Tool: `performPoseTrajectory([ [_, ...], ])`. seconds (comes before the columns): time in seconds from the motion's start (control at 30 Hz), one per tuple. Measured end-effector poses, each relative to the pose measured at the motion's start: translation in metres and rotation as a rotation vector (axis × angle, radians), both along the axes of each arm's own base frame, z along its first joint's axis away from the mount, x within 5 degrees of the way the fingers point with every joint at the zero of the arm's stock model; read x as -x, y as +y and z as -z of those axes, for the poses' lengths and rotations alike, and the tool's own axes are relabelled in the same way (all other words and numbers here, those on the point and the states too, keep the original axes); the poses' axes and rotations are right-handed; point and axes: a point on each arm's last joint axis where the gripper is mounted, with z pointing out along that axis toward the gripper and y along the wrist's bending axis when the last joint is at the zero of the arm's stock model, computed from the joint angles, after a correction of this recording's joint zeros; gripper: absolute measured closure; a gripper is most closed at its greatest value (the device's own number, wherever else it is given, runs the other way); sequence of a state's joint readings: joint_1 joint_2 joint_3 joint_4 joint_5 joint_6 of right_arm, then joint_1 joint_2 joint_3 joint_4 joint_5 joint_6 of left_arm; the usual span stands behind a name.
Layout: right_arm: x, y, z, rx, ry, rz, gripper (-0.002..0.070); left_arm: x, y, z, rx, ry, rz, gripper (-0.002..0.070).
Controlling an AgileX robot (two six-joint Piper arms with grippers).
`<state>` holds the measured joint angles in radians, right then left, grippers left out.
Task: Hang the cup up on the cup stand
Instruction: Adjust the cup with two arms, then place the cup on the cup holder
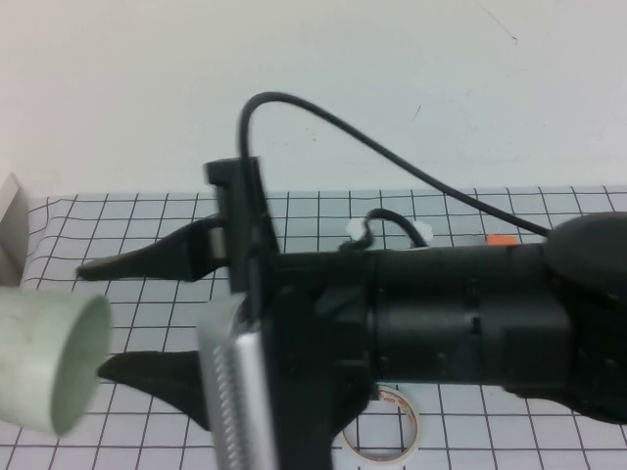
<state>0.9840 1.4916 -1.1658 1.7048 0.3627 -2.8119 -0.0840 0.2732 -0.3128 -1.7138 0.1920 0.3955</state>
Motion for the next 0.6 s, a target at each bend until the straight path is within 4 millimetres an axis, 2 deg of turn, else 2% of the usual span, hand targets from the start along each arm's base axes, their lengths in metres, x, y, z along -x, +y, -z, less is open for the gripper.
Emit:
performPoseTrajectory([
  [0.17, 0.009, -0.023, -0.003, -0.03, 0.167, 0.096, 0.0241, 0.002, 0.011, -0.019, -0.174, -0.093, -0.155, 0.0111],
  [0.3, 0.019, -0.047, 0.006, -0.053, 0.364, 0.178, 0.0309, 0.005, 0.017, -0.035, -0.369, -0.175, -0.259, 0.0111],
  [0.47, 0.042, -0.08, 0.031, -0.038, 0.533, 0.205, 0.0595, 0.002, 0.016, -0.054, -0.624, -0.256, -0.31, 0.0112],
  [0.53, 0.05, -0.093, 0.037, -0.041, 0.557, 0.22, 0.0643, -0.004, 0.014, -0.062, -0.709, -0.278, -0.307, 0.0113],
  [0.6, 0.054, -0.105, 0.04, -0.061, 0.594, 0.27, 0.0662, -0.01, 0.011, -0.07, -0.775, -0.295, -0.298, 0.0113],
])
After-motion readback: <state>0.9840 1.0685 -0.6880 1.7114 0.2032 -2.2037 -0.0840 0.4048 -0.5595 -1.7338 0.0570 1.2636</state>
